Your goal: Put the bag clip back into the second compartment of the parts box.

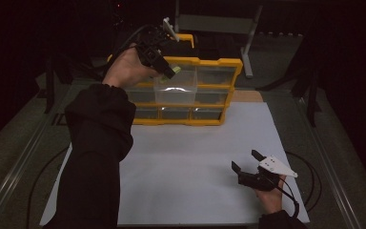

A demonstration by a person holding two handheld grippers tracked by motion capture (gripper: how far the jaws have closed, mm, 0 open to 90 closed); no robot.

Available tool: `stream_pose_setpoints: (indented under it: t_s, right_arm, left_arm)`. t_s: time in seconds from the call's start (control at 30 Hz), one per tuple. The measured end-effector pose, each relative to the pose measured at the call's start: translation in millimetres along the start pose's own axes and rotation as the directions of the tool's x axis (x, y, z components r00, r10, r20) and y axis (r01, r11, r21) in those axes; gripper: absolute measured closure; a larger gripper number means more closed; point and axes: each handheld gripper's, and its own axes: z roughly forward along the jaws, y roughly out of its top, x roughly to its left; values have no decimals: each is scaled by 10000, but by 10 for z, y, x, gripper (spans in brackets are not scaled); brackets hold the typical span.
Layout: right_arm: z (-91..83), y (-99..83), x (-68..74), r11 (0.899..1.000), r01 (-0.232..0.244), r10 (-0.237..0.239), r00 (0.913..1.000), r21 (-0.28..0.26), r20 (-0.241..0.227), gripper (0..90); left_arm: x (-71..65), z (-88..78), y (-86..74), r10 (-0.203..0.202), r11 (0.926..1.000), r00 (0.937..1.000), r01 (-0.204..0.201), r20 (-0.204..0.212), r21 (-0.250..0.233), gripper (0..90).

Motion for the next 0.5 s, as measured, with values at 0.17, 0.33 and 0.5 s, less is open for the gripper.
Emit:
stream_pose_setpoints:
  t_s: [0.17, 0.33, 0.5]
  right_arm:
    - [2, -1, 4, 10000, -1, 1, 10000, 6, -16, 102]
    - [4, -1, 5, 10000, 8, -8, 10000, 20, -25, 102]
    - [7, -2, 10, 10000, -25, 25, 10000, 24, -9, 102]
  left_arm:
    - [20, 36, -15, -602, 9979, 9982, 603, 36, -230, 283]
    - [11, 52, -51, -712, 9975, 9973, 712, -189, -5, 27]
    - [9, 43, -105, -495, 9988, 9986, 495, -197, 15, 20]
